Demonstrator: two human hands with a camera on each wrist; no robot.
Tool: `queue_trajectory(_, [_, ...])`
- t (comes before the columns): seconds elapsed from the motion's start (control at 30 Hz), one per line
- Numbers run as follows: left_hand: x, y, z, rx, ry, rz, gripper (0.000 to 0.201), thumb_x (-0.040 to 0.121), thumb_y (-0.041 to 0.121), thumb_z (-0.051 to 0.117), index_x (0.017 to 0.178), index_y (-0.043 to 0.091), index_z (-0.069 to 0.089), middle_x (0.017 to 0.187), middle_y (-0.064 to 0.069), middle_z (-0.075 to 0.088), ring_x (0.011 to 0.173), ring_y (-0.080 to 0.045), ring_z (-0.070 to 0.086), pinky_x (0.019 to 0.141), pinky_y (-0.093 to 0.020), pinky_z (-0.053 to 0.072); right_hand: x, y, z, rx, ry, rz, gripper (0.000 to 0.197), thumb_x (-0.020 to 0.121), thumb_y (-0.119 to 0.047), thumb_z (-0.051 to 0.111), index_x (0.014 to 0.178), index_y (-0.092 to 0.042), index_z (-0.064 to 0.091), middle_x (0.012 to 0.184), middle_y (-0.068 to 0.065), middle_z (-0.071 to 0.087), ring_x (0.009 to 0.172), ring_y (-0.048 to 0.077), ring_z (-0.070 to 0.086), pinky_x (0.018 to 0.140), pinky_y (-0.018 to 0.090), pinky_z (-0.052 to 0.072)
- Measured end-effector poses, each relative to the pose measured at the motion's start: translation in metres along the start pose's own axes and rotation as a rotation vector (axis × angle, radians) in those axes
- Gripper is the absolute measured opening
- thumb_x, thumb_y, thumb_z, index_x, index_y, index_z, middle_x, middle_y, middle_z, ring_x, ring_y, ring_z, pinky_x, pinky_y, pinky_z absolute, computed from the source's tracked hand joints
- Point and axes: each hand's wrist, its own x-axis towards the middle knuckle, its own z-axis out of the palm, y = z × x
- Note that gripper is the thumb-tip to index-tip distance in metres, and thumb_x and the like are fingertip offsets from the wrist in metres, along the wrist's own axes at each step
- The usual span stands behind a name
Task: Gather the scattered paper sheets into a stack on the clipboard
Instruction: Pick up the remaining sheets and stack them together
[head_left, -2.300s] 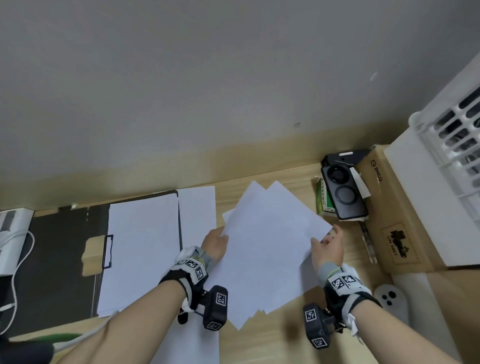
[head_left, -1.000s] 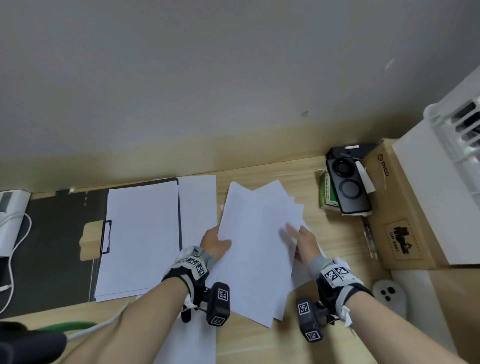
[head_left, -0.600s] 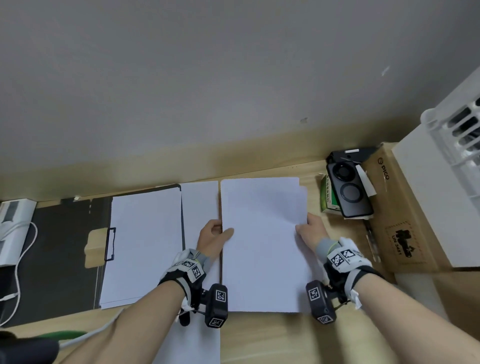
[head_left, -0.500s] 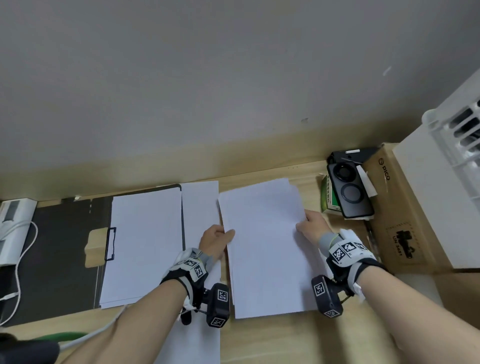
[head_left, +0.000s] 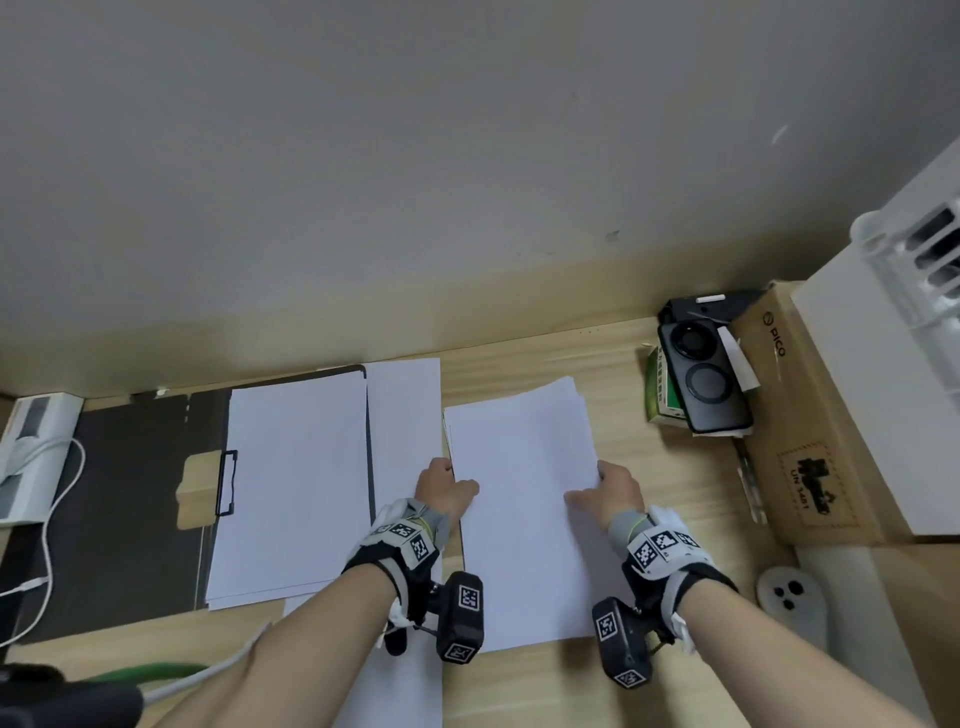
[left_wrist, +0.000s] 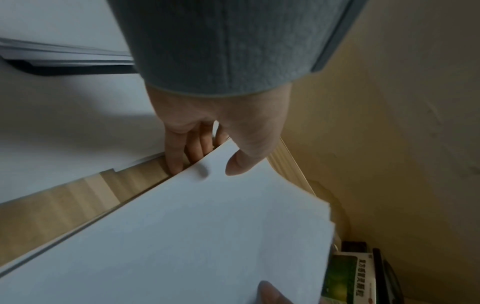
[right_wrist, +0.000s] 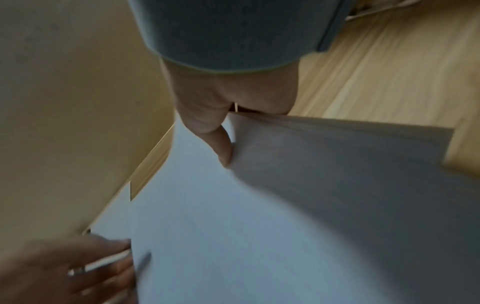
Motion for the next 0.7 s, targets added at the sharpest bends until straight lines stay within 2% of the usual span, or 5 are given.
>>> queue_trajectory(0.07, [-0.002, 0.005, -0.007, -0.031, -0.022, 0.004, 0.039, 0.074, 0.01, 0.055, 0.112, 0.003, 0.059, 0.089, -0.004, 0.066, 0.067, -0.016, 0.059, 0.052, -0.021, 0.041, -0.005, -0.002, -0.006, 0.188, -0.035, -0.039, 0.015, 0.072, -0.002, 0.07, 0.085, -0.011, 0.07, 0.083, 0.006, 0.071, 0.079, 0.027, 0.065, 0.068, 0.031, 0.052])
queue_trajectory(0.2, [-0.007, 0.026, -0.028, -0.262, -0.027, 0.073, 0.048, 0.069, 0.008, 0.064, 0.116, 0.01, 0.053, 0.105, -0.004, 0.068, 0.094, -0.025, 0.067, 0.081, -0.037, 0.057, -0.023, -0.04, -0.032, 0.442, -0.049, -0.182, 0.026, 0.078, 0.009, 0.067, 0.094, -0.011, 0.07, 0.083, -0.001, 0.071, 0.071, 0.011, 0.063, 0.056, 0.013, 0.05])
queue_trajectory(0.5, [-0.041, 0.121, -0.081, -0.65, 0.026, 0.375, 0.034, 0.062, 0.006, 0.067, 0.096, 0.011, 0.068, 0.096, -0.011, 0.074, 0.083, -0.026, 0.071, 0.077, -0.037, 0.057, -0.046, -0.134, -0.082, 0.79, 0.037, -0.433, 0.025, 0.066, 0.001, 0.08, 0.086, -0.01, 0.071, 0.084, 0.004, 0.075, 0.07, 0.016, 0.069, 0.066, 0.027, 0.056])
queue_trajectory(0.6, [-0.05, 0.124, -0.082, -0.574, 0.045, 0.429, 0.021, 0.065, 0.004, 0.068, 0.082, 0.016, 0.066, 0.087, -0.005, 0.071, 0.075, -0.019, 0.066, 0.072, -0.03, 0.055, -0.048, -0.128, -0.075, 0.802, 0.074, -0.43, 0.024, 0.071, 0.006, 0.079, 0.079, -0.014, 0.069, 0.069, -0.008, 0.073, 0.06, 0.006, 0.068, 0.059, 0.021, 0.056])
queue_trajectory(0.7, [-0.047, 0.1, -0.071, -0.411, 0.017, 0.383, 0.023, 0.074, -0.004, 0.067, 0.079, 0.018, 0.065, 0.088, -0.005, 0.069, 0.079, -0.019, 0.065, 0.067, -0.024, 0.053, -0.048, -0.104, -0.058, 0.753, 0.064, -0.373, 0.024, 0.071, 0.007, 0.079, 0.079, -0.013, 0.069, 0.075, -0.002, 0.073, 0.068, 0.015, 0.067, 0.066, 0.028, 0.055])
